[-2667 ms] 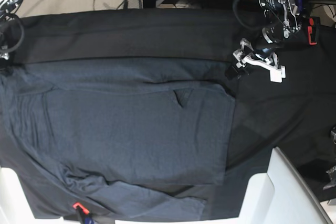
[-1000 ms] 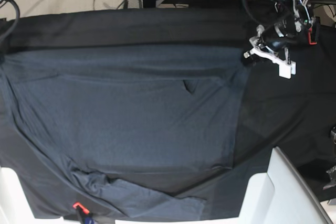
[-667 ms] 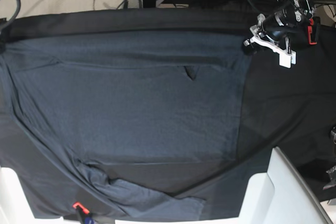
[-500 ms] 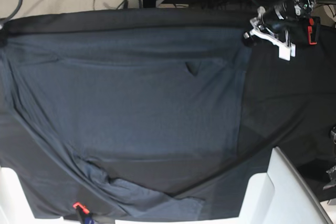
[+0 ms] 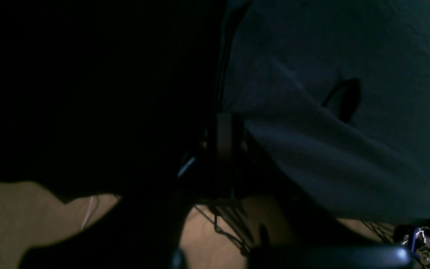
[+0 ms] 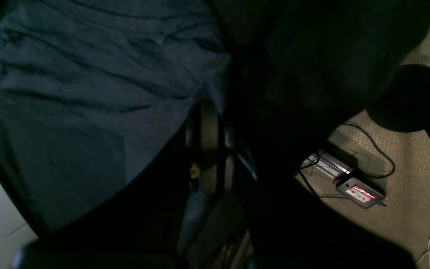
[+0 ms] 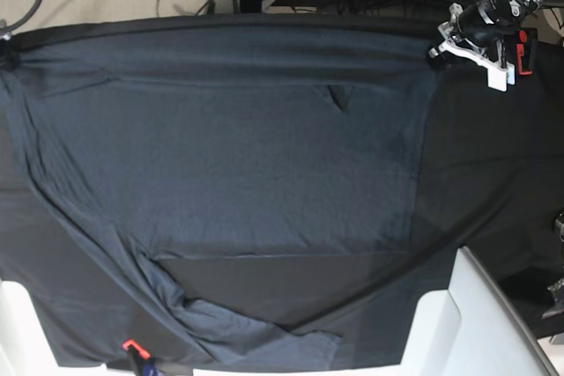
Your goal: Fold the T-shirt properly
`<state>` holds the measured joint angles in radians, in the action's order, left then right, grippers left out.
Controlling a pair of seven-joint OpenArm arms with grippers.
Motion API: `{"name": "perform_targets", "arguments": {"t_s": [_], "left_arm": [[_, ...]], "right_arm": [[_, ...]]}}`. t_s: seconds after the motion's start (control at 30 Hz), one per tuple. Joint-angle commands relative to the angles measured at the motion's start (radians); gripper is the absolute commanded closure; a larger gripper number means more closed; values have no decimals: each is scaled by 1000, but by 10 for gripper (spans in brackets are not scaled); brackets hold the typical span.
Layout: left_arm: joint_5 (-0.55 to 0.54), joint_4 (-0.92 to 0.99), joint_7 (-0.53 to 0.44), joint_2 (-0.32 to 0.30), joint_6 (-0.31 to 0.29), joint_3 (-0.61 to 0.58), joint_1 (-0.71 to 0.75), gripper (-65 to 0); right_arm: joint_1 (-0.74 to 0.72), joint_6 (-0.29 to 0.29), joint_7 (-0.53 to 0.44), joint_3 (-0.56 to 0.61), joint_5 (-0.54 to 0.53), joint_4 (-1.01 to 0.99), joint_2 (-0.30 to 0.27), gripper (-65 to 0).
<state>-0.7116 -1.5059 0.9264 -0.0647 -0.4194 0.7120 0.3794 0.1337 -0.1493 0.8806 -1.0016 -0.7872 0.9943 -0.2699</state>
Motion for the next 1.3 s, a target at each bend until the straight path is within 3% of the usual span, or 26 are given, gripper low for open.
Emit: {"name": "perform_targets", "arguments": {"t_s": [0.0, 0.27, 0.67, 0.73, 0.97, 1.13, 1.2, 1.27], "left_arm": [[-9, -12, -19, -10, 0, 5, 2, 0], [-9, 26, -20, -14, 0, 7, -4, 0], [-9, 23, -20, -16, 0, 8, 0, 0], [-9, 23, -20, -16, 0, 8, 0, 0], [-9, 29, -20, -14, 0, 7, -4, 0], [-7, 29, -20, -14, 0, 7, -7, 0], [-7, 29, -20, -14, 0, 7, -7, 0], [-7, 29, -20, -16, 0, 7, -6, 0]], "right_arm": [[-1, -6, -13, -6, -13, 41, -27, 0], [20, 0, 35, -6, -10, 197, 47, 0], [20, 1, 27, -10, -8, 139, 44, 0], [22, 1, 27, -55, -7, 139, 45, 0], [17, 3, 35, -110, 82, 139, 47, 0], [17, 3, 36, -104, 82, 137, 47, -5], [17, 3, 41, -104, 82, 137, 47, -41], [14, 3, 64, -104, 81, 137, 47, -143]]}}
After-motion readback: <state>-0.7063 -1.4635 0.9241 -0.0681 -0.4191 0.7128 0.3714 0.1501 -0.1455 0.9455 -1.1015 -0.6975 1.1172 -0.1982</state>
